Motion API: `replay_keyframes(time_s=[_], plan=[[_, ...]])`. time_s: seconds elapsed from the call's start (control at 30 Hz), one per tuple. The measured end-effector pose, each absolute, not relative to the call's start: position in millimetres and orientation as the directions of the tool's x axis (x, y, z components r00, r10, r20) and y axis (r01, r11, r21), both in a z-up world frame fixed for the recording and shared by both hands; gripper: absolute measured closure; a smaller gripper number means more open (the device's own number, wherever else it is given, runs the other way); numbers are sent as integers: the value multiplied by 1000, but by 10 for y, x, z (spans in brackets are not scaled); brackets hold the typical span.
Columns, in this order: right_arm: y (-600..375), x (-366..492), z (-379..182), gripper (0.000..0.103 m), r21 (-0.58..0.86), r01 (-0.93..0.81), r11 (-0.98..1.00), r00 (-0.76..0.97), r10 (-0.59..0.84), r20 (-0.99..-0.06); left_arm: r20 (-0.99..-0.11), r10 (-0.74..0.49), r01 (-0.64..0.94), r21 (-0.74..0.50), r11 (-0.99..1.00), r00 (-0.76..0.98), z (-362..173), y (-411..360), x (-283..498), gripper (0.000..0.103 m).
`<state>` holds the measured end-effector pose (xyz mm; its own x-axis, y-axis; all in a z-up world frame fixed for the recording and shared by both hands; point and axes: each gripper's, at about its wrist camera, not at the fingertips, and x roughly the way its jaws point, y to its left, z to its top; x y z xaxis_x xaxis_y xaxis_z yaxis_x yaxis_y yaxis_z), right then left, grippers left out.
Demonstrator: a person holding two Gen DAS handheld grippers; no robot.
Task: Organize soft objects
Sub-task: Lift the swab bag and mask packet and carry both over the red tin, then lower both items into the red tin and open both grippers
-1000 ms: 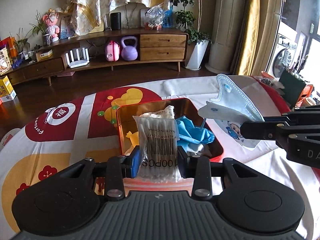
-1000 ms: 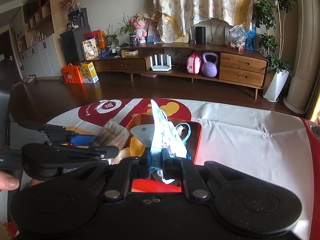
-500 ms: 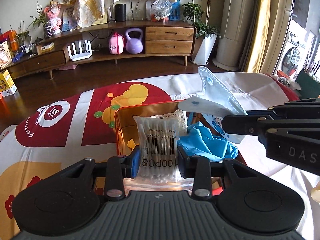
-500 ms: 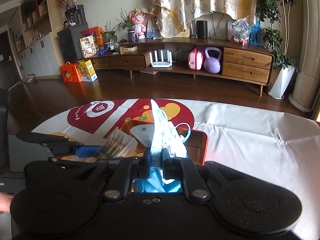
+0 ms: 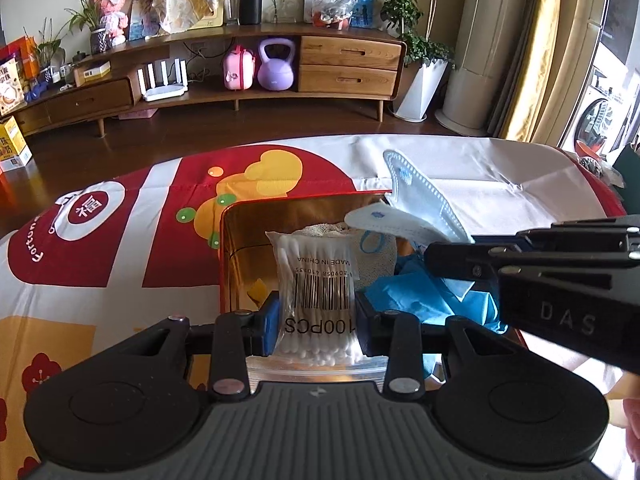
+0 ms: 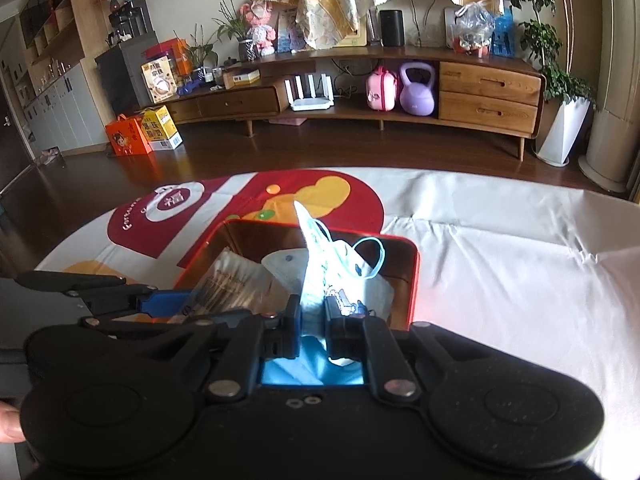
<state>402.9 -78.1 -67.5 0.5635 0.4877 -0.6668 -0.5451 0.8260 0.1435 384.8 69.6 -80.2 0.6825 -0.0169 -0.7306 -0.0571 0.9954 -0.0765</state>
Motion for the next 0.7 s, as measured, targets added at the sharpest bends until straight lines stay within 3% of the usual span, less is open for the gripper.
replay_keyframes(time_s=[0.2, 0.57, 0.7], plan=[[-791, 4079, -788, 90, 174, -525, 833, 549, 488, -679, -732, -30, -55, -91, 994, 680, -894, 730, 3881, 66], [-871, 4054, -765, 74, 209, -496, 843, 548, 491, -677, -727, -31, -56, -95, 994, 686, -910, 731, 3869, 65], [-931, 3989, -703, 64, 210, -482, 850, 565, 485, -667, -728, -26, -70, -101, 992, 685, -869, 749, 3827, 54]])
